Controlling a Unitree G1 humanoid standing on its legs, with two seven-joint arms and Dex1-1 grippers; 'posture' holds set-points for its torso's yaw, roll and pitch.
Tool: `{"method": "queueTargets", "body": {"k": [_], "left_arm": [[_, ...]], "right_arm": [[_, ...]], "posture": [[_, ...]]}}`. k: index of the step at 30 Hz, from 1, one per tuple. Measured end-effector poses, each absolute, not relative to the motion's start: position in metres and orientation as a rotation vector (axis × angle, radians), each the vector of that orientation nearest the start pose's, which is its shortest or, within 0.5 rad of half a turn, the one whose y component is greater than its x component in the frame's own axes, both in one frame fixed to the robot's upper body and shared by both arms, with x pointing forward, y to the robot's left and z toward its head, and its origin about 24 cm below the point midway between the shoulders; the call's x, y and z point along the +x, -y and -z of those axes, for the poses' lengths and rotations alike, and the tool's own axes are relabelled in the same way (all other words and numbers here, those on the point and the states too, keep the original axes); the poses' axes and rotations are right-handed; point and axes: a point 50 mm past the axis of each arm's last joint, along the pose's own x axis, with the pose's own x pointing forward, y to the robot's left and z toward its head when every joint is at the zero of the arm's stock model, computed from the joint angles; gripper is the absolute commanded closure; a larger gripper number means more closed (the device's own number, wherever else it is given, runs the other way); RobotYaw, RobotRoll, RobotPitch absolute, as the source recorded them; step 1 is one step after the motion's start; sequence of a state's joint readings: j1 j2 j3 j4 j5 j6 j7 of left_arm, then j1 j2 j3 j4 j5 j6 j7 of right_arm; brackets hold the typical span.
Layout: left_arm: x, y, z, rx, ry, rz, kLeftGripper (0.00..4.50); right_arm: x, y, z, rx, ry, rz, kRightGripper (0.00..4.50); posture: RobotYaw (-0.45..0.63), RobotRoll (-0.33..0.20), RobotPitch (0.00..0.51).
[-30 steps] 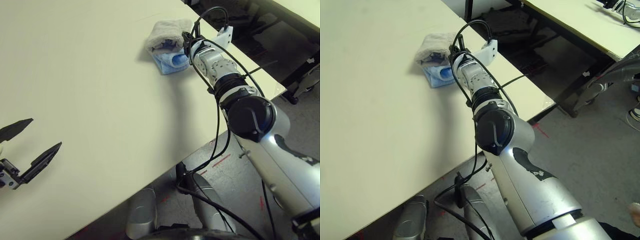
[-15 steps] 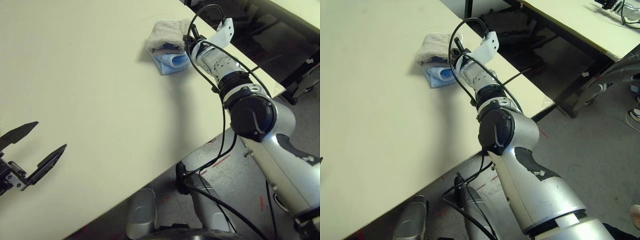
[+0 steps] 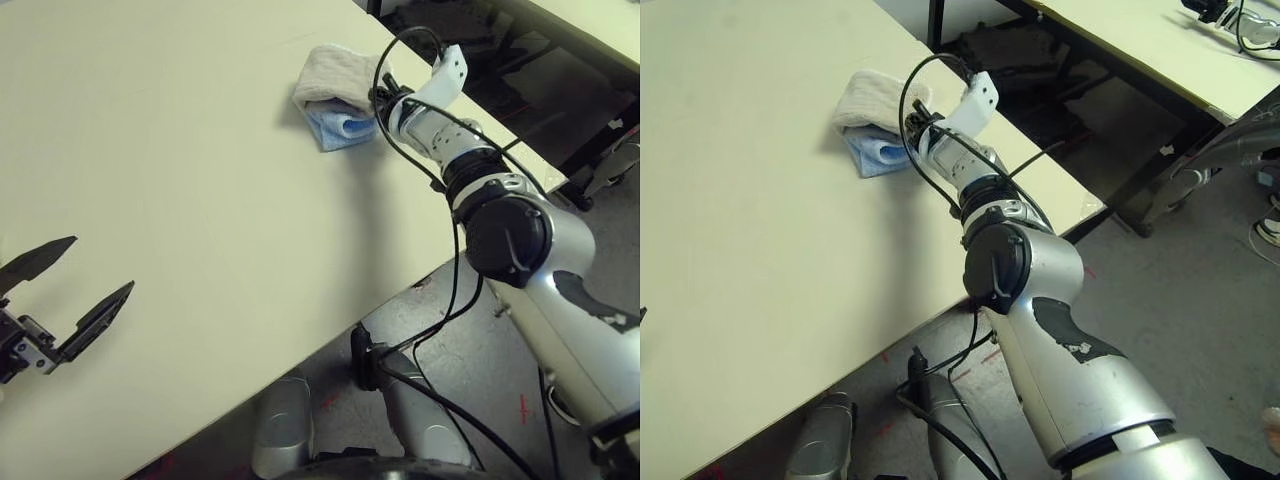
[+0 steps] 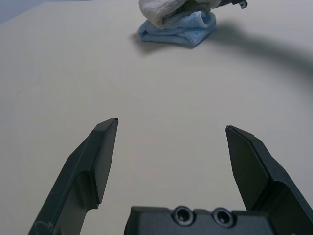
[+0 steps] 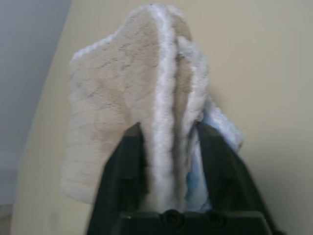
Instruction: Fold the towel and set it aside.
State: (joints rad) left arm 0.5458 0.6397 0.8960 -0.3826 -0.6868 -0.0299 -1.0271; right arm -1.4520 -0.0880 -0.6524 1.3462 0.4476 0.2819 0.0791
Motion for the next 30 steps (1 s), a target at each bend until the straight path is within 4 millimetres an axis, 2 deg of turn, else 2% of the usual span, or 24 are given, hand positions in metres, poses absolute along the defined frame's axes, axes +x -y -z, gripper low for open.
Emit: {"method": "queueTargets", "body": {"k": [4, 5, 9, 16, 24, 30], "left_arm": [[0.11, -0.33, -0.183, 0.435, 0.139, 0.459, 0.0], [0.11, -0.331, -0.183, 0.435, 0.14, 0.458, 0.0], [0.109, -0.332, -0.182, 0.431, 0.136, 0.453, 0.0], [0.106, -0.333, -0.181, 0.43, 0.122, 0.449, 0.0], [0.091, -0.341, -0.186, 0.44, 0.117, 0.381, 0.0], [0.082, -0.346, -0.191, 0.447, 0.122, 0.343, 0.0]], "right_arm": [[0.43, 0.083, -0.218, 0.784, -0.216, -0.273, 0.19], [0.43, 0.083, -0.218, 0.77, -0.214, -0.276, 0.02], [0.431, 0.084, -0.223, 0.724, -0.196, -0.294, 0.02], [0.431, 0.089, -0.249, 0.629, -0.125, -0.377, 0.02], [0.426, 0.088, -0.256, 0.456, -0.124, -0.582, 0.02], [0.425, 0.109, -0.259, 0.229, -0.154, -0.582, 0.02]], "posture": [[0.1, 0.0, 0.238], [0.1, 0.0, 0.237], [0.1, 0.0, 0.233], [0.1, 0.0, 0.228], [0.1, 0.0, 0.219], [0.09, 0.0, 0.213]]}}
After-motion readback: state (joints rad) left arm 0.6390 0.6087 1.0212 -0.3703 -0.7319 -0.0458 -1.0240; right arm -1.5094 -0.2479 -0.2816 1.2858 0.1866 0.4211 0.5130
